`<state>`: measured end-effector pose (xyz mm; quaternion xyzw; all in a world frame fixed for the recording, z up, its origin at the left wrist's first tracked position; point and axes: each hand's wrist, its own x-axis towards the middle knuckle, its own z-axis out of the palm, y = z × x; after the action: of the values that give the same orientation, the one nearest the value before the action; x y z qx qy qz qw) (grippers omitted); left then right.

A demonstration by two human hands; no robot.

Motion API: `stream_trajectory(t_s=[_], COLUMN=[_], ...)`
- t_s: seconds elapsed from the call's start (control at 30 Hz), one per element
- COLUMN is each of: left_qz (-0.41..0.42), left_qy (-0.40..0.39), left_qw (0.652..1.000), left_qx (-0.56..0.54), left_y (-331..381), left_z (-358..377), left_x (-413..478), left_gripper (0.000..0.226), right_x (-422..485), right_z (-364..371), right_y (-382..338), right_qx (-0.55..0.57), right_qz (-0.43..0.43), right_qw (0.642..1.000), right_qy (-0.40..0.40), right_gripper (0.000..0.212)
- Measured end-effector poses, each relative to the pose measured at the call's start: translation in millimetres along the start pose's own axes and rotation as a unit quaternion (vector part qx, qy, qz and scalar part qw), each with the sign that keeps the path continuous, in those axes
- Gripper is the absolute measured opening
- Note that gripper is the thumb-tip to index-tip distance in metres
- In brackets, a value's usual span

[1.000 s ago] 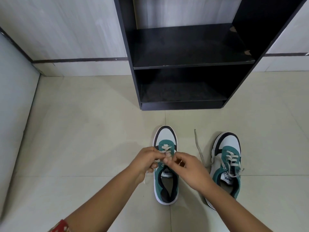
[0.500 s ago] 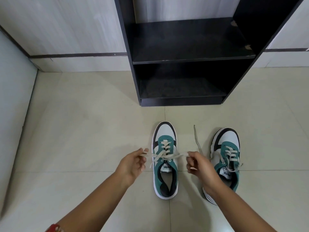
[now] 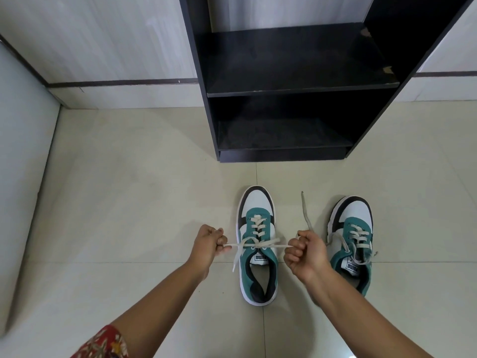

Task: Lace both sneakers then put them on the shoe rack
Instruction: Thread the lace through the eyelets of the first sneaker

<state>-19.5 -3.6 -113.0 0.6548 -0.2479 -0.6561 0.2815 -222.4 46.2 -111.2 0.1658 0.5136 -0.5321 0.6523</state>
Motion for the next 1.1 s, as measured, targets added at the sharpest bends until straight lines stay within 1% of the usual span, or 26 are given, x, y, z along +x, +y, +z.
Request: stream_trajectory(t_s=[0.13, 0.3, 0.37, 0.4, 0.43, 0.5, 0.53, 0.6, 0.63, 0.67, 0.73, 0.8, 0.9, 1.0, 1.1], left_qz=[-0.001, -0.013, -0.011, -0.012, -0.021, -0.043, -0.048, -0.045, -0.041, -0.034, -0.009, 0.036, 0.090, 0.111, 0.102], left_qy=[0.009, 0.017, 0.013, 0.003, -0.014, -0.073, -0.102, -0.138, -0.142, -0.142, -0.150, -0.155, -0.134, -0.103, -0.084], left_qw=[1.000, 1.000, 1.000, 1.000, 0.999, 0.991, 0.986, 0.978, 0.977, 0.976, 0.973, 0.970, 0.969, 0.971, 0.974], left_qx=[-0.009, -0.012, -0.003, 0.018, 0.047, 0.103, 0.123, 0.148, 0.154, 0.159, 0.173, 0.185, 0.185, 0.184, 0.186], left_y=[1.6, -0.4, -0.4, -0.2, -0.2, -1.6, -2.5, -4.3, -6.1, -7.7, -9.8, -9.7, -3.1, 6.3, 12.3], left_z=[-2.7, -3.5, -2.3, -1.9, -1.3, 1.2, 4.3, 12.6, 16.3, 19.6, 24.2, 24.2, 14.1, -2.3, -16.2], left_x=[4.4, 6.6, 0.1, -5.0, -10.5, -20.0, -24.2, -33.1, -36.0, -37.6, -38.6, -40.2, -42.4, -40.0, -35.3], left_gripper=[0.025, 0.023, 0.017, 0.012, 0.011, 0.037, 0.050, 0.068, 0.073, 0.076, 0.075, 0.068, 0.059, 0.058, 0.058], right_x=[5.1, 5.9, 1.2, -2.0, -7.1, -17.6, -21.4, -24.3, -27.4, -29.7, -28.4, -27.0, -25.0, -26.5, -26.8], right_z=[-6.8, -14.1, -15.4, -15.7, -15.0, -12.6, -13.2, -15.0, -13.0, -11.1, -9.3, -6.0, 4.8, 24.5, 42.2], right_y=[1.4, -3.6, -3.1, -3.1, -2.6, 0.2, 1.7, 4.0, 6.6, 10.5, 18.6, 25.9, 32.2, 39.3, 48.2], right_qx=[-0.011, -0.027, -0.094, -0.141, -0.197, -0.318, -0.387, -0.516, -0.554, -0.568, -0.548, -0.529, -0.514, -0.536, -0.568], right_qz=[0.012, 0.024, 0.026, 0.026, 0.024, 0.002, -0.017, -0.051, -0.056, -0.050, -0.055, -0.091, -0.107, -0.120, -0.127], right_qw=[1.000, 0.999, 0.995, 0.990, 0.980, 0.946, 0.919, 0.852, 0.828, 0.818, 0.831, 0.840, 0.846, 0.829, 0.803], right_qy=[0.009, 0.004, -0.002, -0.012, -0.028, -0.066, -0.075, -0.068, -0.071, -0.080, -0.085, -0.077, -0.093, -0.111, -0.130], right_gripper=[0.044, 0.044, 0.038, 0.036, 0.032, 0.011, 0.021, 0.060, 0.072, 0.077, 0.075, 0.072, 0.073, 0.079, 0.083])
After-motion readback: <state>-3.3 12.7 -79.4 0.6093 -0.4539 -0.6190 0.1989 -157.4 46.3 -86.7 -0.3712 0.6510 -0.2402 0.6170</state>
